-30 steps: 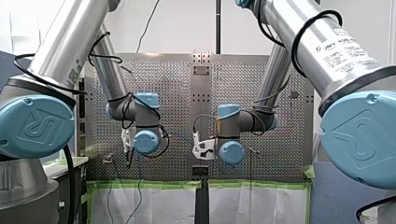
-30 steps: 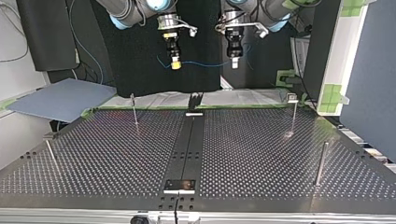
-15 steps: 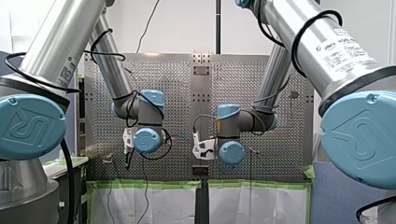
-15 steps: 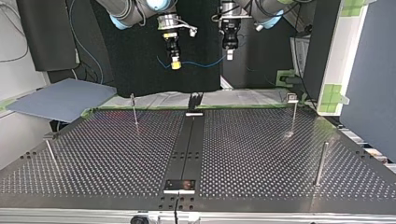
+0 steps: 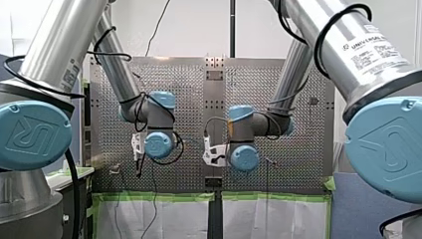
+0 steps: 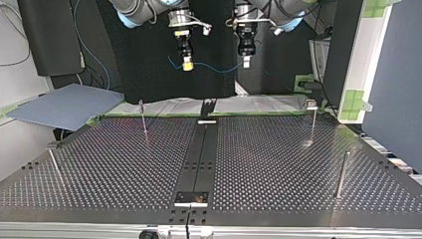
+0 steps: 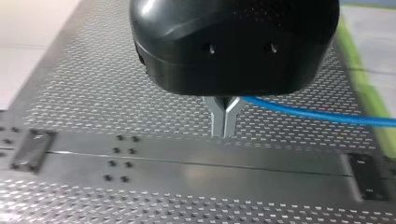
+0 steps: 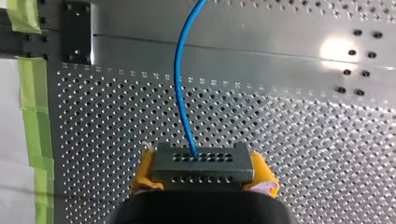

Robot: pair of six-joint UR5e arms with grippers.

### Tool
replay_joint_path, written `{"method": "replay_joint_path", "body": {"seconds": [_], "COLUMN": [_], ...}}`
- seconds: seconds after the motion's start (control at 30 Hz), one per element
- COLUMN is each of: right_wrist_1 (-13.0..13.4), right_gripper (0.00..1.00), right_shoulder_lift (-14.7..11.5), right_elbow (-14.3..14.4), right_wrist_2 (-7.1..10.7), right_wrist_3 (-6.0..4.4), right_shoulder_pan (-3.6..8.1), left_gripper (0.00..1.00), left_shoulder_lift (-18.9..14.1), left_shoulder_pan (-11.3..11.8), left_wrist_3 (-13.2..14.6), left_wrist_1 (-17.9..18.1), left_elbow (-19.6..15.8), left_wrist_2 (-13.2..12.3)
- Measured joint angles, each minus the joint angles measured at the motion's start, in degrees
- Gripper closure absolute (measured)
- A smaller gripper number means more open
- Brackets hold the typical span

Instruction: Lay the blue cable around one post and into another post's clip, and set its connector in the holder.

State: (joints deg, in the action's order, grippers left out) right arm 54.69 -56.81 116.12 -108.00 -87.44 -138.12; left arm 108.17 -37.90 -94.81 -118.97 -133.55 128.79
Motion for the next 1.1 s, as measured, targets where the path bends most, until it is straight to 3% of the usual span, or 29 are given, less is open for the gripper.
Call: {"method": "replay_joint_path", "body": {"seconds": [0.23, 0.33, 0.5, 0.67, 0.93, 1.1], "right_wrist_1": [-3.5, -4.9, -7.3, -9.9, -14.5, -17.2], "right_gripper": [1.0, 1.0, 1.0, 1.0, 1.0, 1.0], "right_shoulder_lift": [-3.5, -5.0, -7.3, -9.9, -14.5, -17.2], "right_elbow": [-0.1, -0.6, -2.6, -5.2, -9.8, -12.5], "right_wrist_2": [-0.48, -0.4, 1.02, 3.55, 6.59, 7.3], "right_wrist_3": [-3.38, -3.94, -3.94, -2.84, -2.62, -2.67], "right_shoulder_pan": [0.75, 1.63, 2.83, 3.25, 3.37, 3.4], "left_gripper": [1.0, 1.0, 1.0, 1.0, 1.0, 1.0], "left_shoulder_lift": [-3.3, -3.7, -5.2, -7.7, -12.3, -14.9], "left_shoulder_pan": [1.5, 3.1, 5.7, 8.5, 11.6, 12.7], "left_wrist_3": [-3.2, -4.5, -4.9, -5.0, -5.6, -6.3], "left_wrist_1": [-2.1, -3.3, -4.0, -6.0, -10.7, -13.2], "left_elbow": [0.8, 1.0, 1.2, 2.6, 5.0, 5.9], "left_wrist_2": [0.0, -1.0, -3.5, -5.0, -4.0, -3.3]}}
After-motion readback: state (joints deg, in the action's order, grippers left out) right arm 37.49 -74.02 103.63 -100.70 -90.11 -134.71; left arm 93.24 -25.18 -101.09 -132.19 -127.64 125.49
